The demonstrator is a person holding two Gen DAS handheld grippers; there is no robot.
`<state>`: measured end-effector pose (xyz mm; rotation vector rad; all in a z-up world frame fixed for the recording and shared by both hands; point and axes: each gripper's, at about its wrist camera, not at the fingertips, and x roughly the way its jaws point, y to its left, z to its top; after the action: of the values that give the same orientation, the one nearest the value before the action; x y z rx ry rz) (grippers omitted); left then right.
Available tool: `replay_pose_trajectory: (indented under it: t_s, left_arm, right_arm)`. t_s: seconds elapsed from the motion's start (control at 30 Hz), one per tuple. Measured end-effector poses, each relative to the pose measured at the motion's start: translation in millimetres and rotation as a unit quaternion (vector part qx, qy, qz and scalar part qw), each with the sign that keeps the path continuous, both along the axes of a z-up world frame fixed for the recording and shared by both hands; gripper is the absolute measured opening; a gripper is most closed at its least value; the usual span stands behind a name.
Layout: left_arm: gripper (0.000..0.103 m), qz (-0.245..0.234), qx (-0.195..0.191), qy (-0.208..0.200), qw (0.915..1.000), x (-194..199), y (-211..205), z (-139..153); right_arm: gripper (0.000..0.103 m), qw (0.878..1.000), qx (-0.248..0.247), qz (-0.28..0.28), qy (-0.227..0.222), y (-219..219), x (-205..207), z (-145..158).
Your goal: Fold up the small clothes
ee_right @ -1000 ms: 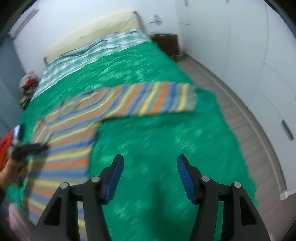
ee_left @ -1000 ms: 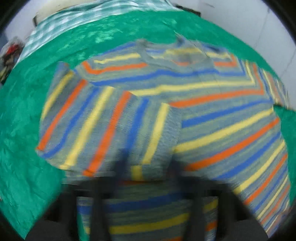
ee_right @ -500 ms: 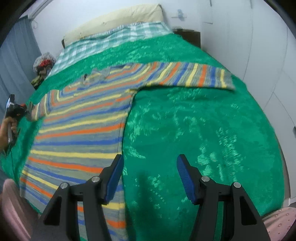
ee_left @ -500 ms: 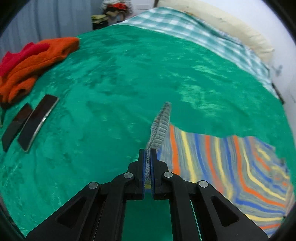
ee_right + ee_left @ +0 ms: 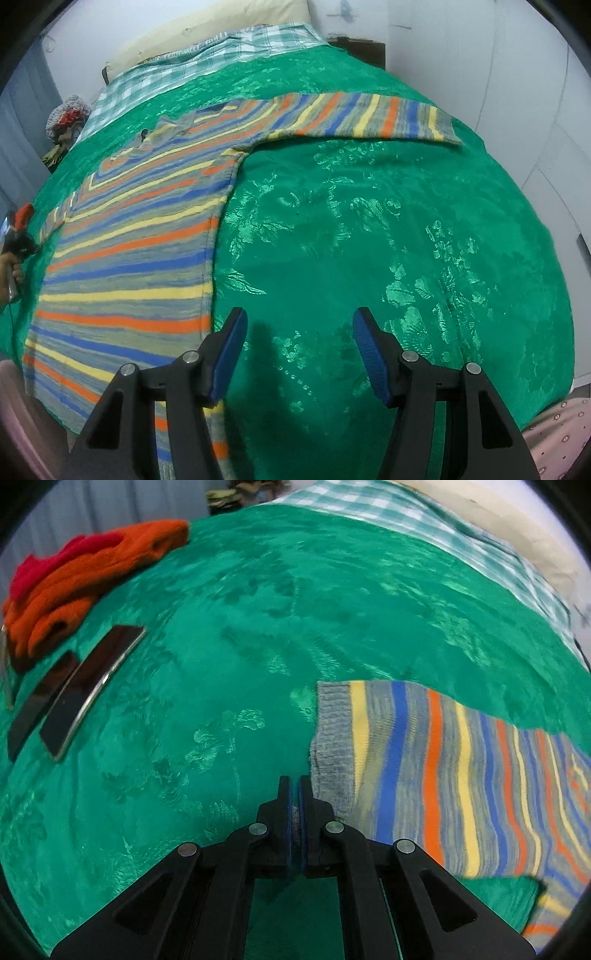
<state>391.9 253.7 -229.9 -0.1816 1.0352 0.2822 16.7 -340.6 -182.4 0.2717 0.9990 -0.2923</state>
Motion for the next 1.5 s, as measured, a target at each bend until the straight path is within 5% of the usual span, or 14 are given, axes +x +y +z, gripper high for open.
replay_pose_trajectory:
  t_s: [0.03, 0.1, 0.17, 0.33, 0.4, 0.5, 0.63, 0.7, 0.83, 0.9, 1.0, 1.13, 1.27, 1.5]
  left_arm:
    - [0.008, -0.001, -0.001, 0.001, 1.0000, -3, 0, 2]
    - [0.032, 0.003, -0.003, 0.001, 1.0000, -14, 0, 11]
    - [0.064, -0.002, 0.004, -0.012, 0.9999, -33, -5, 26]
    - [0.067, -0.119, -0.009, -0.033, 0.9922, -111, -61, 72]
    - [0.068, -0.203, -0.044, -0.027, 0.9779, -153, -103, 83]
    - [0.069, -0.310, -0.087, -0.012, 0.9467, -215, -166, 79]
    - [0.064, -0.369, -0.078, 0.054, 0.9246, -272, -221, 33]
    - [0.056, -0.358, -0.064, 0.115, 0.9245, -289, -219, 5]
    - [0.052, -0.350, -0.026, 0.154, 0.9237, -315, -199, 14]
    - [0.054, -0.340, -0.015, 0.154, 0.9277, -323, -189, 28]
    - [0.074, -0.334, 0.000, 0.103, 0.9371, -329, -184, 60]
    - [0.089, -0.316, -0.035, 0.021, 0.9480, -326, -183, 109]
    - [0.095, -0.303, -0.069, -0.043, 0.9494, -331, -194, 145]
    - [0.096, -0.307, -0.034, -0.079, 0.9479, -344, -201, 157]
  right_arm:
    - [0.059, 1.000, 0.000, 0.000, 0.002, 0, 1, -1]
    - [0.065, 1.000, -0.002, -0.006, 0.009, -1, 2, -4]
    - [0.086, 1.000, -0.005, -0.021, 0.023, -6, 3, -6]
    - [0.090, 0.998, -0.048, -0.034, 0.038, -16, -5, 17]
    - [0.090, 0.997, -0.063, -0.005, 0.042, -8, -7, 31]
    - [0.085, 0.996, 0.000, 0.080, 0.025, 20, -4, 51]
    - [0.065, 0.983, 0.059, 0.169, 0.032, 68, 7, 40]
    - [0.064, 0.976, 0.085, 0.191, 0.062, 84, 11, 16]
    - [0.059, 0.965, 0.080, 0.178, 0.177, 88, -9, -32]
    - [0.056, 0.963, 0.073, 0.164, 0.203, 81, -26, -29]
    - [0.058, 0.966, 0.045, 0.129, 0.217, 76, -43, -6]
    - [0.088, 0.985, -0.024, 0.101, 0.139, 82, -51, 47]
    - [0.089, 0.995, -0.054, 0.058, 0.055, 94, -59, 95]
    - [0.092, 0.988, -0.152, 0.030, -0.005, 119, -45, 143]
